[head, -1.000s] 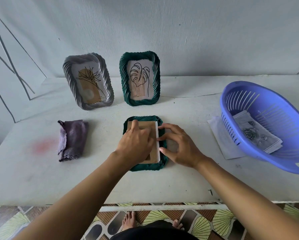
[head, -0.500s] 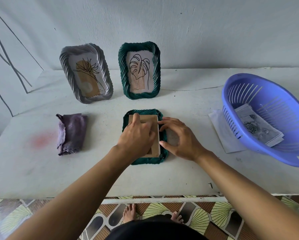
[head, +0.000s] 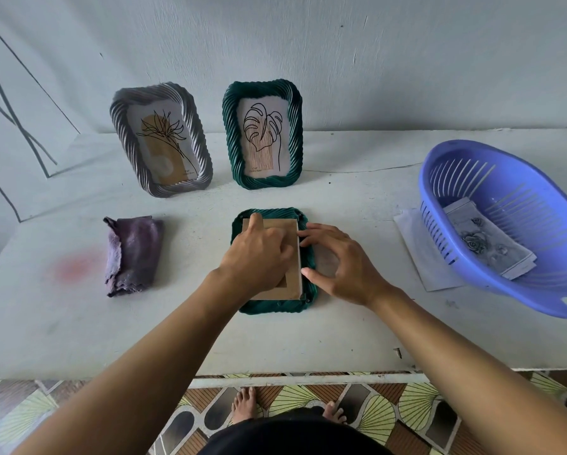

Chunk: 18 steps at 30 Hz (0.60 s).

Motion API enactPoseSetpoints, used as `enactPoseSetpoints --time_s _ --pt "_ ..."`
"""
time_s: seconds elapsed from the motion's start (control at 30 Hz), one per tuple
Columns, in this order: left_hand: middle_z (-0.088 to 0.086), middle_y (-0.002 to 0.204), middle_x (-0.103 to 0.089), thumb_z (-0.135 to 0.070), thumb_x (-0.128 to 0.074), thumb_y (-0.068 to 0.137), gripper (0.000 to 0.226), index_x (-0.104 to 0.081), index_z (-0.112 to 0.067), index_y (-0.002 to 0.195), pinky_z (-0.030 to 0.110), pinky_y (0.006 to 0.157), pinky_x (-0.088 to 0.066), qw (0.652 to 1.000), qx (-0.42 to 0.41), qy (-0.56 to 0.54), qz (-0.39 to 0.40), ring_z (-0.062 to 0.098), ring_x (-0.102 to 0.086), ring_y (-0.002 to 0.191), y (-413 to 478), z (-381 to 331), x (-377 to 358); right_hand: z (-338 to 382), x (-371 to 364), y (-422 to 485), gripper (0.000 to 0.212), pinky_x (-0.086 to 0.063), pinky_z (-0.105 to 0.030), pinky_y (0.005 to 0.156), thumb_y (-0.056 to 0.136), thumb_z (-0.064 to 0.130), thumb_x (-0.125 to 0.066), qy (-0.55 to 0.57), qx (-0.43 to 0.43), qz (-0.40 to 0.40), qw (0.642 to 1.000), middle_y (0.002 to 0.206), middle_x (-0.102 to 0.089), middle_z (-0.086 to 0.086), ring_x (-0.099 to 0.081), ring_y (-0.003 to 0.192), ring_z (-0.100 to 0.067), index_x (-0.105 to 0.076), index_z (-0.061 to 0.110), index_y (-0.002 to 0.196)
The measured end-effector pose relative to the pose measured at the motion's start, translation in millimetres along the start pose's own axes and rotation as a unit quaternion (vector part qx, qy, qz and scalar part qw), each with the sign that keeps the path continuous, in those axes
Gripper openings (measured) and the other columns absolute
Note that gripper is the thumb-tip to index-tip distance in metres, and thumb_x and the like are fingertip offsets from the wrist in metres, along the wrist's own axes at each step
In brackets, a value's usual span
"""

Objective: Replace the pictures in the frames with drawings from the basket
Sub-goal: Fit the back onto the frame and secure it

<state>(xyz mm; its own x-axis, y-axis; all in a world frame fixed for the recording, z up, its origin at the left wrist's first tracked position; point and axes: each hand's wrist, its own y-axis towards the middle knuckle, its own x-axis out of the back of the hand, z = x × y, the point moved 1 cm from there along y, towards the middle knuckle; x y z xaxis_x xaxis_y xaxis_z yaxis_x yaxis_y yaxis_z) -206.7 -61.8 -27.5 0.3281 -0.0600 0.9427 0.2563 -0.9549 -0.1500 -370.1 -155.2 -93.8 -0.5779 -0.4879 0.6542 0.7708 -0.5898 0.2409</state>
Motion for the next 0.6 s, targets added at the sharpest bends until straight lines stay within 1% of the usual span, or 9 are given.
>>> enactPoseSetpoints --time_s 0.07,0.13,0.23,0.27,0.33,0.4,0.43,0.5,0.6 --pt "0.009 0.115 -0.05 -0.043 -0.037 0.101 0.038 -0.061 -0.023 0.123 0.035 0.076 -0.044 1.0 0.025 0.013 -0.012 0.025 -0.053 0.101 -1 3 0 0 -1 0 0.037 -0.033 -0.024 0.114 0.08 0.024 -0.079 -0.003 0.001 -0.002 1.0 0.133 -0.06 0.014 -0.041 0.137 0.0 -0.068 0.018 0.115" --pt "0.004 0.119 -0.052 -0.056 -0.032 0.099 0.045 -0.06 -0.031 0.124 0.039 0.084 -0.045 0.999 0.033 0.036 -0.002 0.026 -0.049 0.116 -6 11 0 -1 -1 -1 0.036 -0.032 -0.023 0.114 0.08 0.023 -0.079 -0.004 0.007 -0.004 1.0 0.134 -0.061 0.013 -0.041 0.137 -0.001 -0.068 0.018 0.114" --pt "0.0 0.136 -0.054 -0.067 -0.024 0.095 0.058 -0.055 -0.036 0.133 0.042 0.099 -0.045 0.999 -0.019 0.05 -0.001 0.026 -0.043 0.125 -17 26 2 -1 -1 0 0.035 -0.034 -0.025 0.114 0.081 0.022 -0.079 -0.005 0.02 -0.007 1.0 0.134 -0.061 0.01 -0.042 0.138 -0.004 -0.068 0.016 0.113" --pt "-0.002 0.144 -0.051 -0.073 -0.02 0.09 0.066 -0.05 -0.039 0.138 0.044 0.103 -0.042 0.998 -0.035 0.05 0.01 0.025 -0.039 0.13 -21 32 3 -2 -1 0 0.035 -0.034 -0.027 0.114 0.081 0.022 -0.079 -0.005 0.024 -0.006 1.0 0.133 -0.061 0.01 -0.042 0.138 -0.004 -0.069 0.015 0.114" --pt "-0.004 0.16 -0.031 -0.085 -0.013 0.079 0.085 -0.03 -0.045 0.151 0.048 0.11 -0.03 0.994 -0.068 0.057 0.056 0.023 -0.02 0.146 -31 42 1 -2 -2 1 0.035 -0.036 -0.03 0.114 0.081 0.023 -0.079 -0.008 0.032 -0.007 0.999 0.134 -0.062 0.008 -0.043 0.138 -0.006 -0.069 0.015 0.113" --pt "0.0 0.168 -0.004 -0.093 -0.021 0.074 0.094 -0.007 -0.049 0.155 0.051 0.116 -0.017 0.987 -0.098 0.079 0.097 0.019 0.005 0.153 -39 49 -6 -3 -3 1 0.035 -0.036 -0.031 0.114 0.08 0.023 -0.079 -0.011 0.036 -0.01 0.999 0.134 -0.062 0.008 -0.043 0.138 -0.007 -0.069 0.014 0.113" --pt "0.002 0.168 0.006 -0.094 -0.028 0.073 0.097 0.001 -0.05 0.155 0.052 0.117 -0.013 0.985 -0.108 0.088 0.098 0.019 0.013 0.154 -42 52 -10 -3 -3 0 0.035 -0.036 -0.032 0.115 0.08 0.023 -0.079 -0.012 0.036 -0.011 0.999 0.134 -0.062 0.008 -0.043 0.138 -0.007 -0.069 0.014 0.113" --pt "0.005 0.168 0.012 -0.092 -0.038 0.074 0.101 0.006 -0.05 0.155 0.053 0.116 -0.012 0.985 -0.12 0.102 0.073 0.021 0.017 0.154 -44 56 -17 -3 -3 0 0.035 -0.036 -0.031 0.115 0.079 0.022 -0.08 -0.013 0.035 -0.014 0.999 0.133 -0.062 0.008 -0.043 0.137 -0.007 -0.07 0.014 0.112" --pt "0.008 0.168 0.01 -0.088 -0.041 0.077 0.096 0.006 -0.053 0.154 0.052 0.114 -0.013 0.984 -0.136 0.106 0.037 0.024 0.014 0.154 -45 58 -24 -2 -3 0 0.035 -0.035 -0.029 0.115 0.079 0.022 -0.08 -0.014 0.031 -0.013 0.999 0.134 -0.062 0.008 -0.044 0.137 -0.007 -0.07 0.015 0.112"
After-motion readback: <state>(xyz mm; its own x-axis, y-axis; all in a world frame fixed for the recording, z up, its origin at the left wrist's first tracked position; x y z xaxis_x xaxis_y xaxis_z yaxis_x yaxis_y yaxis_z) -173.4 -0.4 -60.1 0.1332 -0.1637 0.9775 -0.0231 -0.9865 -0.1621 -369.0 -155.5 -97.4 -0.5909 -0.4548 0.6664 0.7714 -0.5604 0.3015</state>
